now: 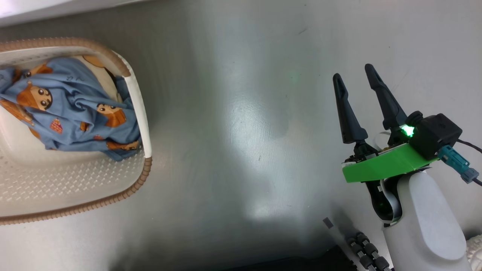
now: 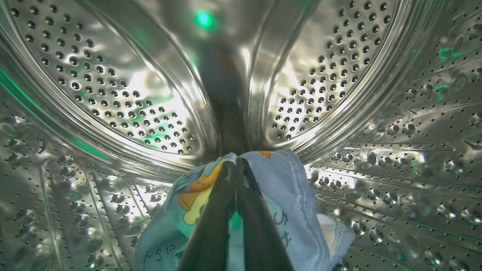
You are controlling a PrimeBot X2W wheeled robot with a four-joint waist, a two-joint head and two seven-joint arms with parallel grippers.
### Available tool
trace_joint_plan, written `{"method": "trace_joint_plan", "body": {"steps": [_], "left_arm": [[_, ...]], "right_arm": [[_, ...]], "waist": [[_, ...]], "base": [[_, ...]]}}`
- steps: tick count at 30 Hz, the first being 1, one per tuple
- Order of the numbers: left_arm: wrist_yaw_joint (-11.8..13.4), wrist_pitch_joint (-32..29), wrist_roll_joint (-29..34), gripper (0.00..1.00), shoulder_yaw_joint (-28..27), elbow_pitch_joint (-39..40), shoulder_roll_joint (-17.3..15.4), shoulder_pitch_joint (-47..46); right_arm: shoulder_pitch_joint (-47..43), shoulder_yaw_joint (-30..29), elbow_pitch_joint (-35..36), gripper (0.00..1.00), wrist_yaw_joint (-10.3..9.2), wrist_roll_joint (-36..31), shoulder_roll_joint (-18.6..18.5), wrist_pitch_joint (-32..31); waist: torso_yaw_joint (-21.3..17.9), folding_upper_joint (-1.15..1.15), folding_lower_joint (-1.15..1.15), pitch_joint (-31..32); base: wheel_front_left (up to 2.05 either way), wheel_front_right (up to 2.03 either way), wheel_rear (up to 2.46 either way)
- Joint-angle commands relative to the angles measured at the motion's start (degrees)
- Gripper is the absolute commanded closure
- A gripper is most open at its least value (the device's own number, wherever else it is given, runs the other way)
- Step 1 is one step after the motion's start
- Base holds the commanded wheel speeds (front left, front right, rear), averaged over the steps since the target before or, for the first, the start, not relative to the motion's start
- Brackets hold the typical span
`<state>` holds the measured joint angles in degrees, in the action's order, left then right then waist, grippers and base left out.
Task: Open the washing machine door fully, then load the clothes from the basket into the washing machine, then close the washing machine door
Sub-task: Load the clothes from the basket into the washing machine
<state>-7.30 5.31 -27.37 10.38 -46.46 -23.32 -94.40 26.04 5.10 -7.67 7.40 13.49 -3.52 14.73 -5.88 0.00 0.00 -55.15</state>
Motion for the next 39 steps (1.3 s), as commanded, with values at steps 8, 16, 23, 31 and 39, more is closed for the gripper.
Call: {"method": "trace_joint_plan", "body": {"steps": [8, 16, 23, 31, 39], "left_arm": [[-0.2, -7.1, -2.0, 1.00, 1.2, -5.7, -3.2, -2.2], [-0.1, -7.4, -3.4, 0.00, 1.3, -8.5, -2.9, -1.8], [-0.1, -4.0, -4.9, 0.00, 1.4, -8.4, -1.6, 1.6], [-0.2, 0.3, -6.2, 0.00, 2.4, -5.3, 0.6, 8.5], [0.1, 4.3, -5.6, 0.00, 4.2, 0.2, 1.2, 16.5]], "right_arm": [[-1.7, 1.5, 0.3, 0.00, 0.09, 0.4, 0.6, 0.3], [-1.9, 1.4, 0.0, 0.00, 0.09, 0.3, 0.6, 0.3], [-2.5, 0.7, -0.1, 0.00, 0.09, -0.1, 0.6, 0.3], [-3.1, -0.3, -0.5, 0.00, 0.09, -0.6, 0.6, 0.3], [-3.8, -0.7, -0.7, 0.00, 0.09, -2.4, 0.6, 0.3]], "waist": [[0.3, 0.00, 0.00, 1.7], [0.8, 0.00, 0.00, 3.4], [1.8, 0.00, 0.00, 5.9], [3.3, 0.00, 0.00, 8.8], [4.4, 0.00, 0.00, 11.8]], "base": [[0.00, 0.00, 0.00], [0.00, 0.00, 0.00], [0.00, 0.00, 0.00], [0.00, 0.00, 0.00], [0.00, 0.00, 0.00]]}}
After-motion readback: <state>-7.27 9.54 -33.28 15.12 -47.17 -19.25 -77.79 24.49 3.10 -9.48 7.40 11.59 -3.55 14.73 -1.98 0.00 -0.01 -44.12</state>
